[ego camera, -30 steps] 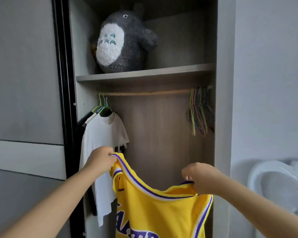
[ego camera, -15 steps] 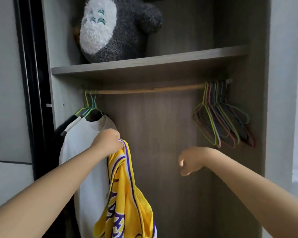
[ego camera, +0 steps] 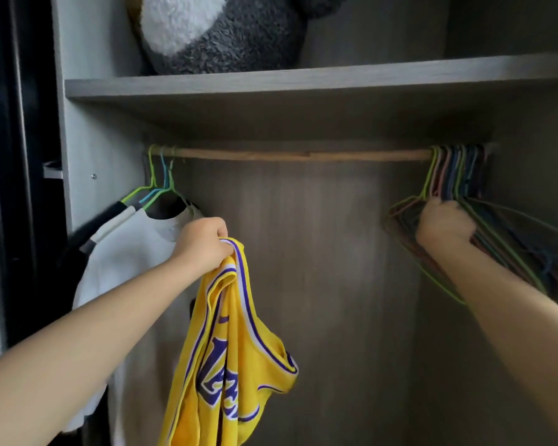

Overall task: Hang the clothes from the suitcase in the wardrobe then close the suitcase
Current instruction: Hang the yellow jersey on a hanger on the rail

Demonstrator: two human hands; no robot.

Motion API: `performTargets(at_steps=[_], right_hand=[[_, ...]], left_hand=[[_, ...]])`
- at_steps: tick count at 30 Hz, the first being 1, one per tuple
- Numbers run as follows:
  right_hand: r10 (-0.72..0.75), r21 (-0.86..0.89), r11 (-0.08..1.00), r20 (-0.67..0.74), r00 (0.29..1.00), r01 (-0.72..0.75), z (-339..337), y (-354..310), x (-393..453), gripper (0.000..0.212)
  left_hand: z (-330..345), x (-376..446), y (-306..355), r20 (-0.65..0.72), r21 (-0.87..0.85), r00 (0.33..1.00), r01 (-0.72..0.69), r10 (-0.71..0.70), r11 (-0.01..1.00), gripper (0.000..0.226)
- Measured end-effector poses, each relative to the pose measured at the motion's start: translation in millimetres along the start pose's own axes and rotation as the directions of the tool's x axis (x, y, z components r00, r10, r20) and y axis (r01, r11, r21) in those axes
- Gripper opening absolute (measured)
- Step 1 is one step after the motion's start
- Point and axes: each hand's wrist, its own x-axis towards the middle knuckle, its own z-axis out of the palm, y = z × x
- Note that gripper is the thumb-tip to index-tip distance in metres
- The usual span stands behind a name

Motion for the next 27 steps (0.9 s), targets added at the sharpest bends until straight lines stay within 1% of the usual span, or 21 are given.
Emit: performTargets(at_steps=[2, 5, 6, 9, 13, 16, 20, 25, 27], right_hand=[[0.012, -0.002, 1.000, 0.002, 1.000, -0.012, 2, 1, 9, 0.036], [0.021, -0.030, 0.999, 0.036, 0.999, -0.020, 6, 1, 13, 0.035], [0.028, -0.036, 0.999, 0.046, 0.999, -0.027, 7, 2, 14, 0.034], [0.049, -0.056, 0.997, 0.069, 0.996, -0.046, 10, 3, 17, 0.032], [0.037, -0.127, 0.992, 0.077, 0.996, -0.027, 14, 1, 19, 0.031], [0.013, -0.136, 0.991, 0.041, 0.999, -0.007, 12, -5, 20, 0.030], [-0.002, -0.106, 0.994, -0.018, 1.000, 0.000, 16, -6, 27, 0.033], [-0.036, -0.144, 0.989, -0.006, 0.999, 0.034, 23, 1, 30, 0.035], [-0.040, -0.150, 0.988, -0.022, 0.999, 0.037, 23, 3, 29, 0.035]], left_hand=[[-3, 9, -2, -0.003, 0.031, 1.000, -0.012, 0.012, 0.999, 0.024], [-3, 16, -5, -0.015, 0.030, 1.000, -0.012, 0.013, 0.999, 0.012], [-1, 17, -4, -0.023, 0.024, 1.000, -0.015, 0.015, 1.000, 0.012], [5, 18, -5, -0.015, 0.013, 1.000, -0.024, 0.024, 1.000, 0.021], [10, 20, -6, 0.006, 0.008, 0.999, -0.054, 0.054, 0.999, 0.013], [11, 24, -5, 0.009, 0.005, 0.998, -0.065, 0.065, 0.998, 0.012], [11, 27, -1, -0.004, -0.002, 0.997, -0.076, 0.076, 0.997, 0.011], [13, 26, 2, -0.007, -0.016, 0.998, -0.070, 0.070, 0.997, 0.011], [12, 25, 1, -0.005, -0.009, 0.997, -0.078, 0.078, 0.997, 0.010]])
